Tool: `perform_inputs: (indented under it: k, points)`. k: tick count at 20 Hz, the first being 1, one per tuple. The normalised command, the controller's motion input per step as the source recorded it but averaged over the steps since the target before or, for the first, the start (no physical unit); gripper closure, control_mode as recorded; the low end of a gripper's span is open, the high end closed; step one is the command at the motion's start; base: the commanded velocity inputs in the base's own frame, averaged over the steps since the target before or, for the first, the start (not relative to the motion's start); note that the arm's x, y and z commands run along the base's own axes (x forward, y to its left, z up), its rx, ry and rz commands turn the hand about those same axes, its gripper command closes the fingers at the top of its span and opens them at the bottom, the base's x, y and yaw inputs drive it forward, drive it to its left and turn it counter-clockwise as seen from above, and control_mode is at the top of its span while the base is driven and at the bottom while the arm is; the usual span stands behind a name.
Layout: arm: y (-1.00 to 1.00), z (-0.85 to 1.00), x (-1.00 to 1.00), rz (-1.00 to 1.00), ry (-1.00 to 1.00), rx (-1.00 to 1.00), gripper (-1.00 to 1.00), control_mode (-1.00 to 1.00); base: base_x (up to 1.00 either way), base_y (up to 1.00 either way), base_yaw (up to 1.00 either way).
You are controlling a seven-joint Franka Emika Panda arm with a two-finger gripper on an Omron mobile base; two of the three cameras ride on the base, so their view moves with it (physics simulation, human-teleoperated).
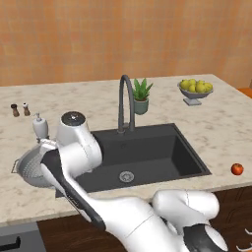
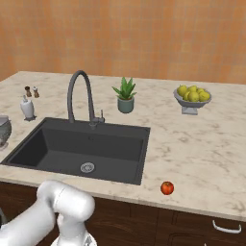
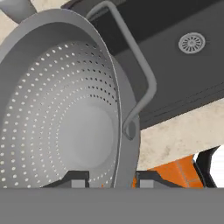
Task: Put the colander in the sink, put the apple in the colander, and turn on the sink faucet and pour water over the colander.
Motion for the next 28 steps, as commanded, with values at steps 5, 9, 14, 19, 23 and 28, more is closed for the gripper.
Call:
perform_inputs:
  k: [5, 9, 14, 19, 23, 28]
  points:
    - [-1.0, 0.67, -1.0, -0.2, -0.1, 0.03, 1.0, -1.0, 0.0, 0.0, 0.0]
    - [-1.0, 0.97, -1.0, -0.15, -0.13, 0.06, 1.0, -1.0, 0.0, 0.0, 0.0]
    - [-1.0, 1.0, -1.0, -0.1, -0.18, 0.1, 1.0, -1.0, 0.0, 0.0, 0.0]
    - [-1.0, 1.0, -0.88, -0.12, -0.25, 0.08, 1.0, -1.0, 0.0, 0.0, 0.0]
    - [-1.0, 1.0, -0.26, -0.16, -0.27, 0.15, 1.0, -1.0, 0.0, 0.0, 0.0]
    - [-1.0, 0.87, 0.44, -0.15, 0.03, 0.39, 1.0, -1.0, 0.0, 0.0, 0.0]
